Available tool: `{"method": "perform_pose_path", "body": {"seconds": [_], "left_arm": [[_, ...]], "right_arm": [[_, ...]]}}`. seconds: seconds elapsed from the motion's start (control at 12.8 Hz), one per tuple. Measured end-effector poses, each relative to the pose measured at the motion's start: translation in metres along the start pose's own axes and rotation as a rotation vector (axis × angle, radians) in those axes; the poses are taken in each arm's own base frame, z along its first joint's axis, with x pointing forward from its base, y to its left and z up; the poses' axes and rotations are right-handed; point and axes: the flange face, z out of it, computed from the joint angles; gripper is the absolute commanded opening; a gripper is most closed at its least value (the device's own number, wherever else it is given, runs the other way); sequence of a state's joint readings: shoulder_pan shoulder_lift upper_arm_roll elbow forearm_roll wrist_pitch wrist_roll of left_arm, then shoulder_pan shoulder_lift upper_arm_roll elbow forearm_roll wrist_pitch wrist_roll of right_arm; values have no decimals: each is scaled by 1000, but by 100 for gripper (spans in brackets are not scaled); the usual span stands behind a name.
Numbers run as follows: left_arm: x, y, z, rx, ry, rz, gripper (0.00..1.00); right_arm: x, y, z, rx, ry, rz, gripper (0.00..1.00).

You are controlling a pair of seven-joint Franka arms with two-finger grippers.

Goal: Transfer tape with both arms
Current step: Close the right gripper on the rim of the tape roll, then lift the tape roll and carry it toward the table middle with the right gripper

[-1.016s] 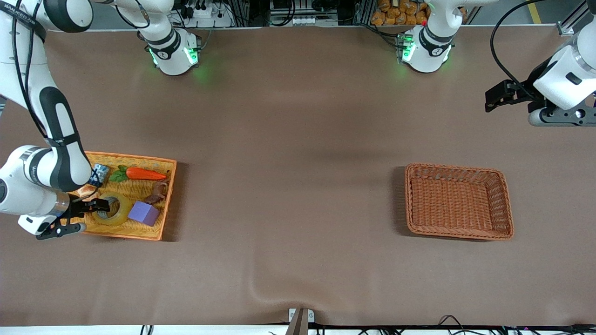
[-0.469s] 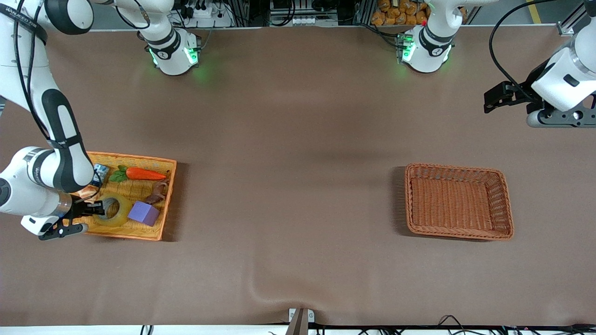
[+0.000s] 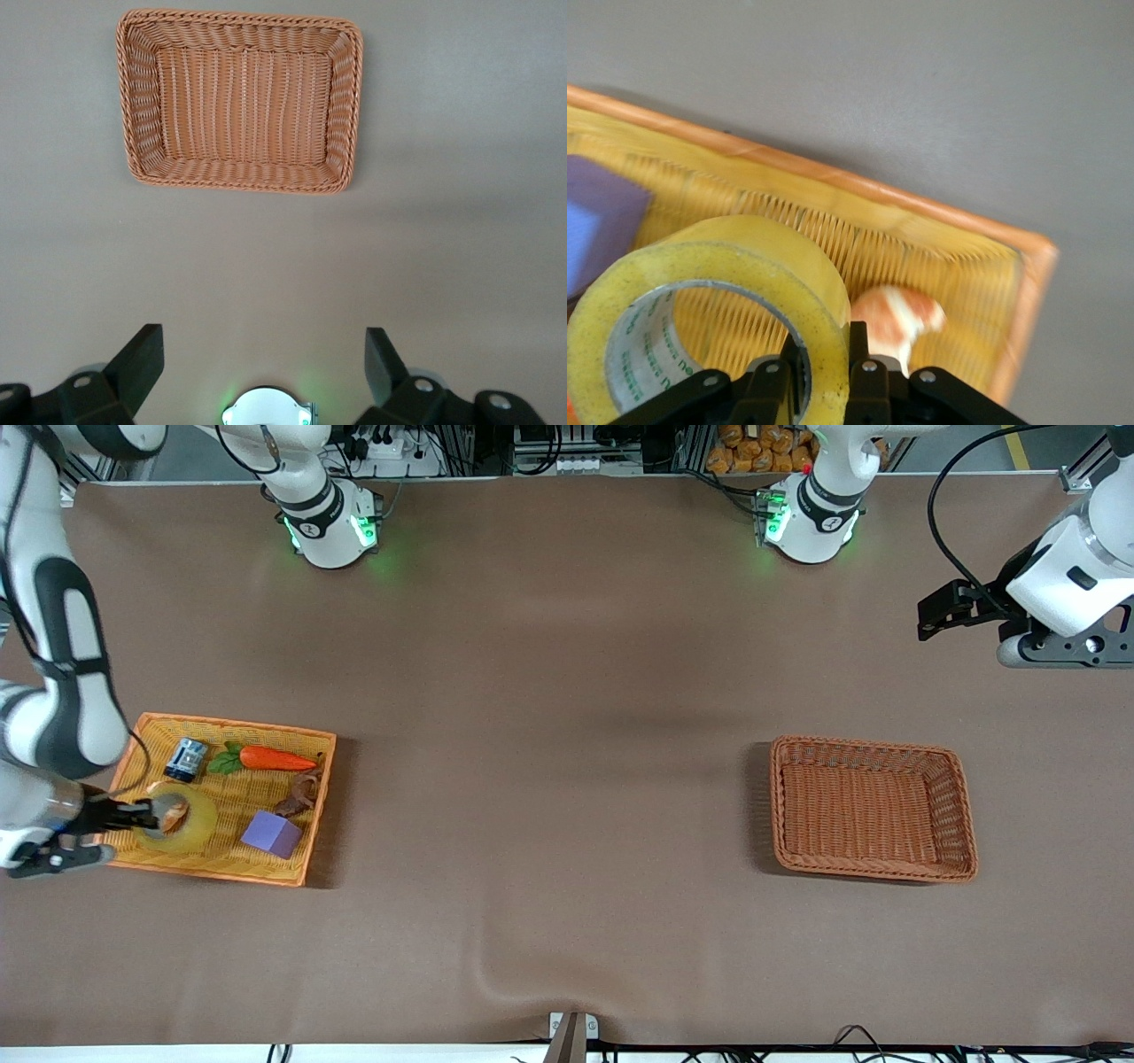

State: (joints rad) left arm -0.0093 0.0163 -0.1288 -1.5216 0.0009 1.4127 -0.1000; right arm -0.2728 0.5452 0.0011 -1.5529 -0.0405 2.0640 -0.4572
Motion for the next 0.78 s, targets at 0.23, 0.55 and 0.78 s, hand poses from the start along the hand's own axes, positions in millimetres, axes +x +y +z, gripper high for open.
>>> {"method": "perform_pose_path", "body": {"seconds": [0.23,0.55,0.78], "left_arm": [[0,1,0,0,1,1,100],[0,1,0,0,3,1,100],[1,0,1,0,4,0,100]], "right_arm": [[-15,-23,-85,4,4,-19,0],[14,-135,-119,24,-33,45,0],[40,-279,-121,92,-40,177,0]]}}
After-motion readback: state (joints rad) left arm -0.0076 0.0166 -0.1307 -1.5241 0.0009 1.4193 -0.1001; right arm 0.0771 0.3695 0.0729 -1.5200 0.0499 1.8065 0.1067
